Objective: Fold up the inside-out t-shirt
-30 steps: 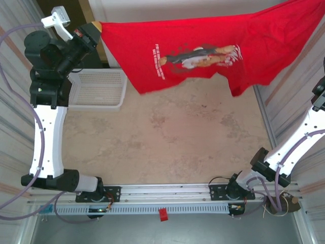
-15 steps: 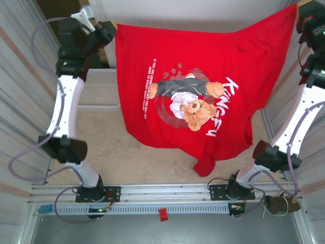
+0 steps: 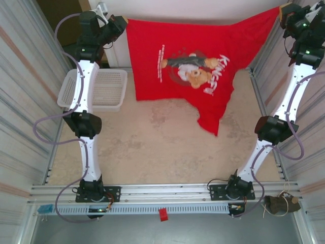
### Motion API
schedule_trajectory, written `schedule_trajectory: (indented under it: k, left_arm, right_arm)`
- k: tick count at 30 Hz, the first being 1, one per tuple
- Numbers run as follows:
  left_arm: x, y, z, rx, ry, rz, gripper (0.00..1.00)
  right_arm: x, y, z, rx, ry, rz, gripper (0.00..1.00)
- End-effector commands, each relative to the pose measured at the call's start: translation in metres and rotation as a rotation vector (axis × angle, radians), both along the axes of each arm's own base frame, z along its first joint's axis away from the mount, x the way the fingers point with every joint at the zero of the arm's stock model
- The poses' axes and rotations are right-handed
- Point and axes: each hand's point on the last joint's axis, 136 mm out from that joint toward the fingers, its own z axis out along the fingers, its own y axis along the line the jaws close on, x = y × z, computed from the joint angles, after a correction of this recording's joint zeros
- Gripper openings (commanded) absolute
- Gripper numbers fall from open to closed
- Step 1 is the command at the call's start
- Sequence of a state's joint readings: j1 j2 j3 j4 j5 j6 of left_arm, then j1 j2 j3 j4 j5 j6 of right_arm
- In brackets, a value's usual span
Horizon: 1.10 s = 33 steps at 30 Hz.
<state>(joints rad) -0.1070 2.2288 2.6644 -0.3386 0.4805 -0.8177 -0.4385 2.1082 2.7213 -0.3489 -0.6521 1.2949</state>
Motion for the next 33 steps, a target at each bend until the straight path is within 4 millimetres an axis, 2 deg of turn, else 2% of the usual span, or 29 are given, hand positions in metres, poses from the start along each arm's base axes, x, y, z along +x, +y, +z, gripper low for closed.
schedule_trajectory:
  k: [1, 4, 6, 7, 9, 12, 15, 18, 20, 23, 26, 28, 31, 33]
  left_arm:
    - [-0.040, 0.009, 0.064, -0.016, -0.145, -0.007, 0.00]
    - [-0.057, 0.007, 0.060, 0.010, -0.128, -0.030, 0.00]
    - [-0.068, 0.002, 0.046, 0.033, -0.101, -0.053, 0.00]
    - [-0.074, -0.001, 0.035, 0.053, -0.085, -0.063, 0.00]
    - [-0.088, -0.006, 0.009, 0.094, -0.045, -0.081, 0.00]
    - [-0.116, -0.010, -0.039, 0.134, 0.026, -0.100, 0.00]
    - [-0.150, -0.007, -0.099, 0.146, 0.126, -0.098, 0.00]
    - [-0.191, -0.006, -0.166, 0.180, 0.237, -0.097, 0.00]
    - [-0.218, -0.002, -0.211, 0.207, 0.308, -0.085, 0.00]
    - [-0.251, 0.004, -0.268, 0.205, 0.410, -0.074, 0.00]
    - [-0.278, 0.008, -0.313, 0.231, 0.499, -0.079, 0.00]
    - [-0.294, 0.014, -0.335, 0.246, 0.557, -0.065, 0.00]
    - [-0.316, 0.024, -0.362, 0.245, 0.634, -0.023, 0.00]
    - [-0.329, 0.031, -0.375, 0.238, 0.672, 0.011, 0.00]
  right_arm:
    - [-0.060, 0.009, 0.078, -0.068, -0.202, -0.030, 0.00]
    - [-0.080, 0.023, 0.081, -0.123, -0.194, -0.018, 0.00]
    - [-0.091, 0.035, 0.068, -0.156, -0.157, 0.001, 0.00]
    - [-0.098, 0.041, 0.055, -0.169, -0.122, 0.008, 0.00]
    - [-0.110, 0.051, 0.021, -0.205, -0.057, 0.017, 0.00]
    - [-0.135, 0.063, -0.053, -0.191, 0.054, -0.003, 0.00]
    - [-0.177, 0.089, -0.134, -0.219, 0.188, -0.004, 0.00]
    - [-0.229, 0.123, -0.207, -0.311, 0.334, 0.014, 0.00]
    - [-0.259, 0.137, -0.260, -0.318, 0.447, 0.047, 0.00]
    - [-0.296, 0.154, -0.330, -0.323, 0.613, 0.086, 0.00]
    - [-0.329, 0.156, -0.382, -0.278, 0.736, 0.069, 0.00]
    - [-0.350, 0.154, -0.407, -0.277, 0.808, 0.052, 0.00]
    - [-0.376, 0.154, -0.428, -0.276, 0.871, 0.038, 0.00]
    - [-0.387, 0.156, -0.435, -0.261, 0.887, 0.036, 0.00]
